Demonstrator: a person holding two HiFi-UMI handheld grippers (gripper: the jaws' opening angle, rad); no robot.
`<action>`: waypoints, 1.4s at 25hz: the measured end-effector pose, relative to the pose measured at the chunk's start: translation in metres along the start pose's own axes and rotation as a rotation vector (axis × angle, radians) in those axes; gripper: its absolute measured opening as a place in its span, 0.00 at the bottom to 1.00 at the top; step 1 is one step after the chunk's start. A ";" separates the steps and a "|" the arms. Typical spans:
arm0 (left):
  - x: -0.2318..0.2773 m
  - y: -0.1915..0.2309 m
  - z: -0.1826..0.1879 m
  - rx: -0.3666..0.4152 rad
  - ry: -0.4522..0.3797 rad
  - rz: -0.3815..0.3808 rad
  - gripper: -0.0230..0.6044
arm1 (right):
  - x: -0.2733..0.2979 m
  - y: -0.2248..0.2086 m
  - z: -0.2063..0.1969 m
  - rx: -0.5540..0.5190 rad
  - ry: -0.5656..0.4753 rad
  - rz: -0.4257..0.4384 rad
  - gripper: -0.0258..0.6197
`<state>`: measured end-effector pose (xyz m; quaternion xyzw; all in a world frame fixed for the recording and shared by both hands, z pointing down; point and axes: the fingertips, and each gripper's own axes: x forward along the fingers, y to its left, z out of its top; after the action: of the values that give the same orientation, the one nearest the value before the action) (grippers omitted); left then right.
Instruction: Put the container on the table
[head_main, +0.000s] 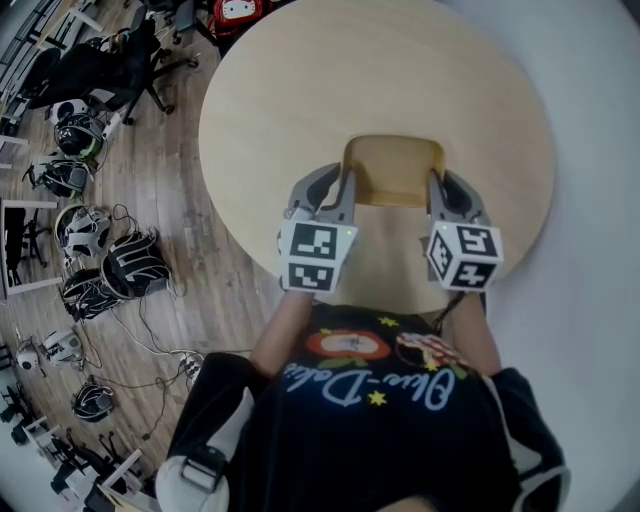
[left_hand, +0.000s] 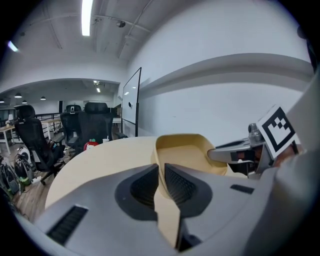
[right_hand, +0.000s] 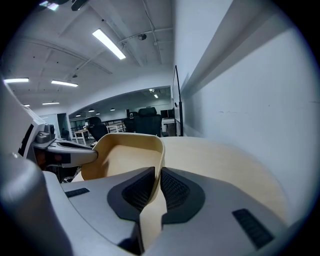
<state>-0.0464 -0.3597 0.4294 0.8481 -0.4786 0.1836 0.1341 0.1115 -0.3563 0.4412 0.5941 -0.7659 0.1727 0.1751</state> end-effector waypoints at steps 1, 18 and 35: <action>0.004 0.001 -0.001 -0.003 0.008 -0.004 0.08 | 0.003 -0.001 -0.002 -0.001 0.010 -0.003 0.08; 0.061 0.001 -0.051 -0.027 0.184 -0.044 0.09 | 0.050 -0.026 -0.049 0.006 0.213 -0.028 0.08; 0.096 0.001 -0.100 -0.054 0.318 -0.070 0.09 | 0.079 -0.037 -0.094 -0.001 0.347 -0.021 0.08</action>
<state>-0.0199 -0.3929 0.5613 0.8205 -0.4263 0.2979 0.2373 0.1349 -0.3880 0.5635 0.5633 -0.7179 0.2705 0.3067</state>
